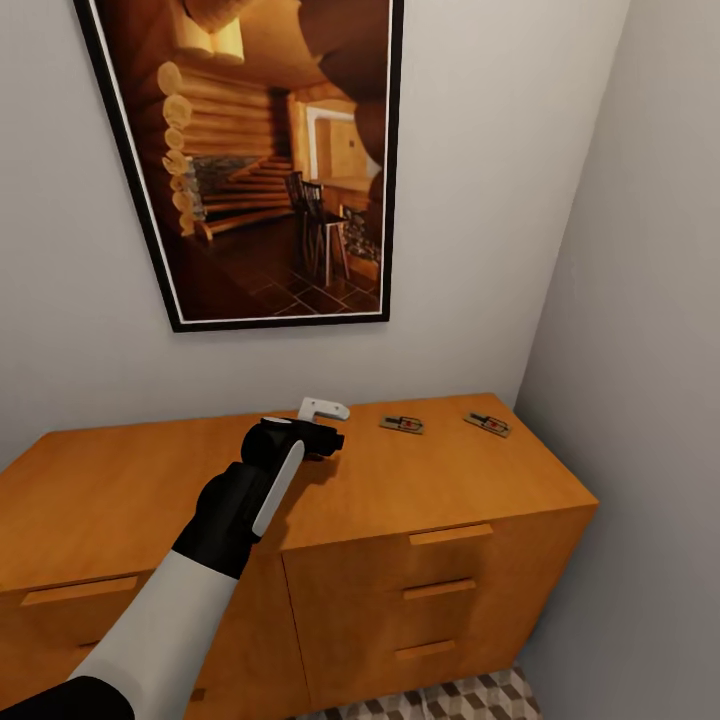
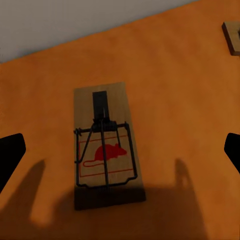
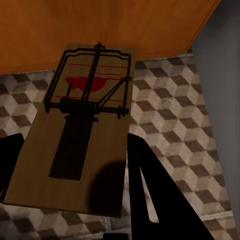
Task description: Take the four mousetraps from the cabinet in the bathroom and place them on the bathroom floor. Make sure all four end up on the same floor surface, and ensure that at least two of them are either under or directly next to the same bathroom sink.
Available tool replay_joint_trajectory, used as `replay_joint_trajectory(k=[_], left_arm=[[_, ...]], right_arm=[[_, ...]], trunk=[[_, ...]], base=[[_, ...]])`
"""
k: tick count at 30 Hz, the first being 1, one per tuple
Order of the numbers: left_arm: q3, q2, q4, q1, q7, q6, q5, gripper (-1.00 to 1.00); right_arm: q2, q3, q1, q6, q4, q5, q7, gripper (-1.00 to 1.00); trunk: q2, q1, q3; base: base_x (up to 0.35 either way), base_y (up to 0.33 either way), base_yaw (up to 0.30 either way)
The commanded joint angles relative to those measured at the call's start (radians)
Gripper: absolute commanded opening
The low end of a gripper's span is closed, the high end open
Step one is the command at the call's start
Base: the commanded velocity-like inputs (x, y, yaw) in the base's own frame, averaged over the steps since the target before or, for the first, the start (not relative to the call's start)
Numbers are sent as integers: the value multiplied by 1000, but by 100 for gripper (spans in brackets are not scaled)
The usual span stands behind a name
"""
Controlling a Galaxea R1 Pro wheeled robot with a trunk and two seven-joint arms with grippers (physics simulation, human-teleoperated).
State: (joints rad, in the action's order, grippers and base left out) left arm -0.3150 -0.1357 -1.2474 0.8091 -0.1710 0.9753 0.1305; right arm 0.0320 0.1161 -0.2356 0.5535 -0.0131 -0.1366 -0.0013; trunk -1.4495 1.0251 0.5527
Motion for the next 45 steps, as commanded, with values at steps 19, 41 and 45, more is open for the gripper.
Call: replay_joint_trajectory(k=[19, 41, 45], left_arm=[[-1, 1, 10, 1, -9, 3, 11, 100], [-1, 1, 17, 1, -9, 3, 12, 100], [-1, 1, 23, 1, -9, 3, 12, 100]], right_arm=[[0, 8, -1, 3, 1, -6, 1, -100], [0, 9, -1, 3, 1, -6, 1, -100], [0, 9, -1, 3, 1, -6, 1, -100]], trunk=[[-1, 0, 19], [-1, 0, 35], [-1, 0, 37]], base=[[0, 0, 0], [0, 0, 0], [0, 0, 0]])
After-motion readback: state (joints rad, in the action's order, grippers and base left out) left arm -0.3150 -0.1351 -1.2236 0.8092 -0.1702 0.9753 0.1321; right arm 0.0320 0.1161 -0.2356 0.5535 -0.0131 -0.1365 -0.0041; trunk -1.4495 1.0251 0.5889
